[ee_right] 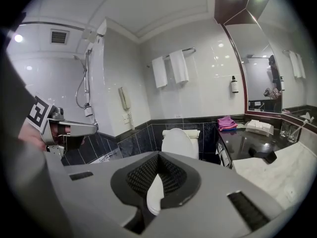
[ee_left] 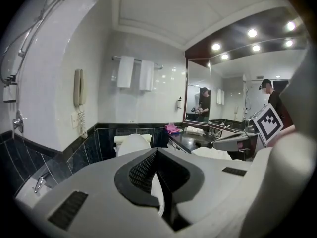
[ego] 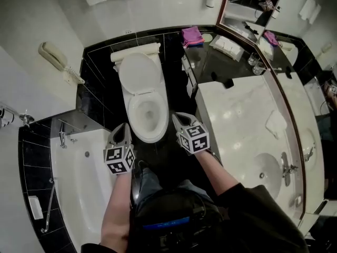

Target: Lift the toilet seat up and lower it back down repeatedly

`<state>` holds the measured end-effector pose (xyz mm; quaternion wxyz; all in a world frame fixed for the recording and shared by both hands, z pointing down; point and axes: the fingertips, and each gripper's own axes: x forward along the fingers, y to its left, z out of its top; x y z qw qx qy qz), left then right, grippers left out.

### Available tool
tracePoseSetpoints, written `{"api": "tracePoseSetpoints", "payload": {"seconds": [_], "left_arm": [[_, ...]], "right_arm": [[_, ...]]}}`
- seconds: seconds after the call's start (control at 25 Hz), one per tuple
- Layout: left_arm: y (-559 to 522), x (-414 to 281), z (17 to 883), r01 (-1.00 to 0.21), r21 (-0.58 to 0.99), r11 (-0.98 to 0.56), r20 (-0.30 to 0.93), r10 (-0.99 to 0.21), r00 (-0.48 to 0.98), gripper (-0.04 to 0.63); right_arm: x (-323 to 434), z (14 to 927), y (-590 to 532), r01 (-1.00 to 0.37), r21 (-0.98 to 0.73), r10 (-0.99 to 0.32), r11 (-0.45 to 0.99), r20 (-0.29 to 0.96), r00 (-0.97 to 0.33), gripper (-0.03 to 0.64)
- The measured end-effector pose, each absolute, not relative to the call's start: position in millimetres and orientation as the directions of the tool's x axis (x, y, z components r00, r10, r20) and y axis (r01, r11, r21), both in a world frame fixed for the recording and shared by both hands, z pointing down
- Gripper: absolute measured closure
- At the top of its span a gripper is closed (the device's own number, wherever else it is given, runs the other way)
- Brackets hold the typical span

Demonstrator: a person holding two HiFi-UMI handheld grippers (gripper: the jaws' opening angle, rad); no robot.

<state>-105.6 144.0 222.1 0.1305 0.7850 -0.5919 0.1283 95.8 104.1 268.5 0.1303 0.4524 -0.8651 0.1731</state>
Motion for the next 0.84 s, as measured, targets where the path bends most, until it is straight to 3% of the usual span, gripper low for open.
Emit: {"api": "tracePoseSetpoints", "payload": {"seconds": [0.84], "left_arm": [[150.6, -112.9, 205.9, -0.959, 0.038, -0.280, 0.356, -0.893, 0.275, 0.611]], "right_arm": [[86.8, 256.0, 98.8, -0.816, -0.145, -0.719, 0.560, 0.404, -0.566, 0.603]]}}
